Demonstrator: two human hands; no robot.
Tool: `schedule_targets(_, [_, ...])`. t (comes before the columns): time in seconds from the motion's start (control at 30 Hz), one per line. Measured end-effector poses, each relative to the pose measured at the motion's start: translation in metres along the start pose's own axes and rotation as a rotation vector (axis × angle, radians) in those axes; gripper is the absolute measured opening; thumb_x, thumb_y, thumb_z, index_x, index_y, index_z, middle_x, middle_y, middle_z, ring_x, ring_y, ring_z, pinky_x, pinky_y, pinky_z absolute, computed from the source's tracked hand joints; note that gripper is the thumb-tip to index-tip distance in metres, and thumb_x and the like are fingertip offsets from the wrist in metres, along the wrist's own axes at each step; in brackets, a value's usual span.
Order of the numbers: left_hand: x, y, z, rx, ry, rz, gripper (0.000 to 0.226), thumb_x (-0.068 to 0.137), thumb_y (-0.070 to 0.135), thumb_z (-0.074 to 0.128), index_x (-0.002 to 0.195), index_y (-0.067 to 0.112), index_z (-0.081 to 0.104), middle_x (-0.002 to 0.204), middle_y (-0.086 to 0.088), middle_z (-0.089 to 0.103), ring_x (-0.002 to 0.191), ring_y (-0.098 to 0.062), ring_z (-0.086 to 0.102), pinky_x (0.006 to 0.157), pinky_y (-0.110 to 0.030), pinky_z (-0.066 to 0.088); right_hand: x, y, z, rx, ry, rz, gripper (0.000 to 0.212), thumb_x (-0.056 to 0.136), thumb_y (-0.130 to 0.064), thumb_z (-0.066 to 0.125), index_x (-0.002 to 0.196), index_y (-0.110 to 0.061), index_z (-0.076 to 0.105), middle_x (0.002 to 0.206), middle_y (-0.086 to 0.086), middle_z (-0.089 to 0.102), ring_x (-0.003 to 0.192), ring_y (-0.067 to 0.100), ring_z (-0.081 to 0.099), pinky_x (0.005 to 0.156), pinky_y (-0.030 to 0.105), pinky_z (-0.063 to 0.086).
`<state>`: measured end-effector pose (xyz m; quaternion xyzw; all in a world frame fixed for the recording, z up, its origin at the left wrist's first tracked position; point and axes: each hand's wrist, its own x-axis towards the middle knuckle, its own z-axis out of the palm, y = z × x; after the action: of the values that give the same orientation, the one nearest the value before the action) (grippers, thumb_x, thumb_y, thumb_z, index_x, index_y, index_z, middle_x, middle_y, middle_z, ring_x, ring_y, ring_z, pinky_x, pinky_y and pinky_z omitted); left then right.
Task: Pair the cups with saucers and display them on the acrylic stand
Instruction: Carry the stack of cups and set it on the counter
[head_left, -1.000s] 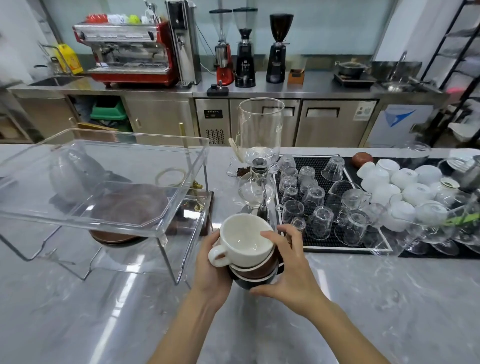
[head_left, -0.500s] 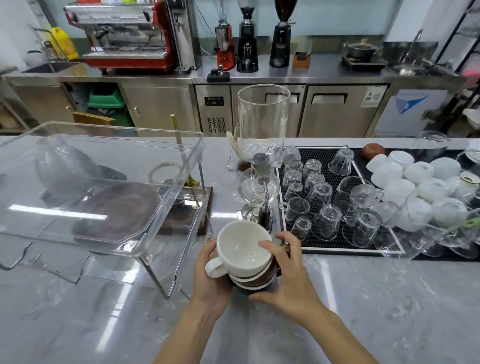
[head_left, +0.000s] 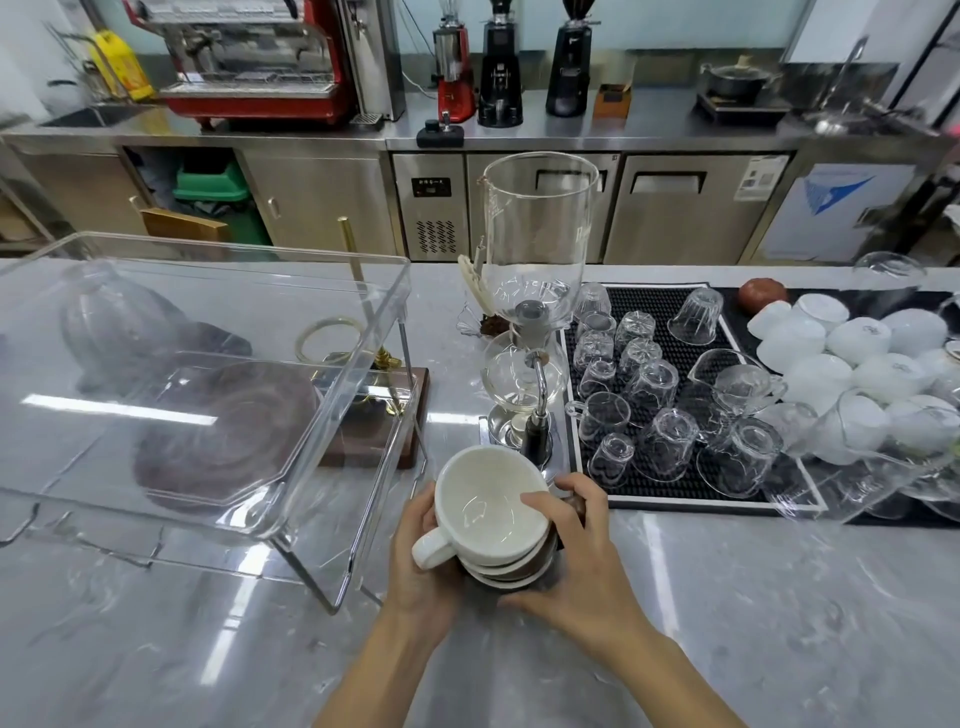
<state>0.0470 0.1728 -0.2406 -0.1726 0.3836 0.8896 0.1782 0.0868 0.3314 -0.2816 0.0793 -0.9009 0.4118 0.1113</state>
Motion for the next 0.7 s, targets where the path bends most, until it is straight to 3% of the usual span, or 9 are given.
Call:
schedule_targets(0.13, [-0.002,-0.002,-0.002,-0.028,0.012,-0.025,0.059,0.099,0.033,0.037,0.068,0.012,0.083,0.071,-0.012,0.075,0.061,-0.02,0.073,0.073,-0.04,0.046,-0.003,0.0,0.002,-0.005,0.0,-0.008,0.091,0.053,-0.045,0.088,0.125,-0.056,0.033,0.141,-0.031,0.006,0.117,-0.019,0.033,0.094,0.011,0.038])
schedule_targets(0.23, [-0.002,-0.001,-0.003,-0.023,0.031,-0.028,0.057,0.099,0.032,0.038,0.068,0.013,0.083,0.071,-0.012,0.074,0.061,-0.02,0.073,0.074,-0.039,0.047,-0.003,-0.001,0.002,-0.011,0.014,-0.011,0.088,0.055,-0.05,0.087,0.125,-0.057,0.033,0.141,-0.032,0.007,0.115,-0.008,0.038,0.093,0.018,0.042])
schedule_targets(0.5, [0.004,-0.003,-0.01,0.0,0.052,-0.065,0.052,0.096,0.03,0.043,0.067,0.013,0.082,0.072,-0.014,0.074,0.071,-0.027,0.068,0.075,-0.039,0.047,-0.004,-0.001,0.004,-0.028,0.031,-0.01,0.092,0.056,-0.043,0.087,0.128,-0.056,0.032,0.143,-0.032,0.004,0.119,-0.003,0.039,0.096,0.026,0.046])
schedule_targets(0.6, [0.005,-0.006,-0.017,-0.015,-0.009,-0.147,0.041,0.081,0.038,0.055,0.089,0.007,0.082,0.091,-0.02,0.073,0.088,-0.034,0.067,0.088,-0.045,0.047,-0.005,-0.001,0.005,-0.032,0.023,-0.019,0.094,0.055,-0.04,0.089,0.128,-0.055,0.031,0.146,-0.03,0.0,0.127,-0.018,0.025,0.1,0.023,0.041])
schedule_targets(0.7, [0.011,-0.015,-0.03,-0.034,0.029,-0.193,0.059,0.089,0.048,0.053,0.127,0.005,0.066,0.126,-0.026,0.063,0.12,-0.042,0.056,0.114,-0.053,0.035,-0.006,-0.002,0.006,-0.026,0.017,-0.006,0.098,0.057,-0.046,0.089,0.132,-0.059,0.028,0.152,-0.026,-0.006,0.132,-0.014,0.022,0.106,0.024,0.038])
